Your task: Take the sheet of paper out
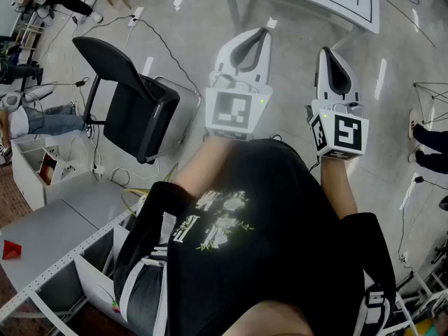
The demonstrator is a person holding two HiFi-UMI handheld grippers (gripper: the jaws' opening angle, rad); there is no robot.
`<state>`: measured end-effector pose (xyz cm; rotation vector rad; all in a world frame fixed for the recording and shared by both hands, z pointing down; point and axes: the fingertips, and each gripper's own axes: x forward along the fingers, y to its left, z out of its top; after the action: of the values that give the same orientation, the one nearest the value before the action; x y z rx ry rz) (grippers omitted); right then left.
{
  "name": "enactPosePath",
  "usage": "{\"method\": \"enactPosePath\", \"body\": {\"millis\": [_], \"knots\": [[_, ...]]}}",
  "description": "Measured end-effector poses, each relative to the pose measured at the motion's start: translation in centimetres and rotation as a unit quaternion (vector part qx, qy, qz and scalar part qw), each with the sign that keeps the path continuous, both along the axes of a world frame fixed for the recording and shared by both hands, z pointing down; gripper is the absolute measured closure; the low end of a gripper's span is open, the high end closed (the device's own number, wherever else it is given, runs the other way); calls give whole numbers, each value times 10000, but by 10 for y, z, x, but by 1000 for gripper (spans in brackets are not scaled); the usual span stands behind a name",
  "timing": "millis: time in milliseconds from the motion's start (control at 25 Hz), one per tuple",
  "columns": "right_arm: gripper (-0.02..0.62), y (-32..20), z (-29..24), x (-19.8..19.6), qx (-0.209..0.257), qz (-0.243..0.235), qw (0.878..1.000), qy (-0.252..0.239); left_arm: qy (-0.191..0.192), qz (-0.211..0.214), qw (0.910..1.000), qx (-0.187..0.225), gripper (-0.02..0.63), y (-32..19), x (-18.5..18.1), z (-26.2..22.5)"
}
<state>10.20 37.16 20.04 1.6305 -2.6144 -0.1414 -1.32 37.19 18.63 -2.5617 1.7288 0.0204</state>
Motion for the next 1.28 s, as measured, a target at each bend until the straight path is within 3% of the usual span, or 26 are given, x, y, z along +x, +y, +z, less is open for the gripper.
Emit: {"method": "enactPosePath", "body": {"millis": [440, 840, 1280], "knots": [[595, -5, 7, 1, -203, -42, 9996, -213, 15, 74, 9999, -126, 603, -1, 1, 4], [595, -2, 8, -1, -166, -16, 9998, -111, 5, 58, 9999, -147, 603, -1, 2, 7], [595, -1, 13, 9, -219, -204, 9995, -94, 29, -182, 9995, -259, 603, 4, 11, 16]]}}
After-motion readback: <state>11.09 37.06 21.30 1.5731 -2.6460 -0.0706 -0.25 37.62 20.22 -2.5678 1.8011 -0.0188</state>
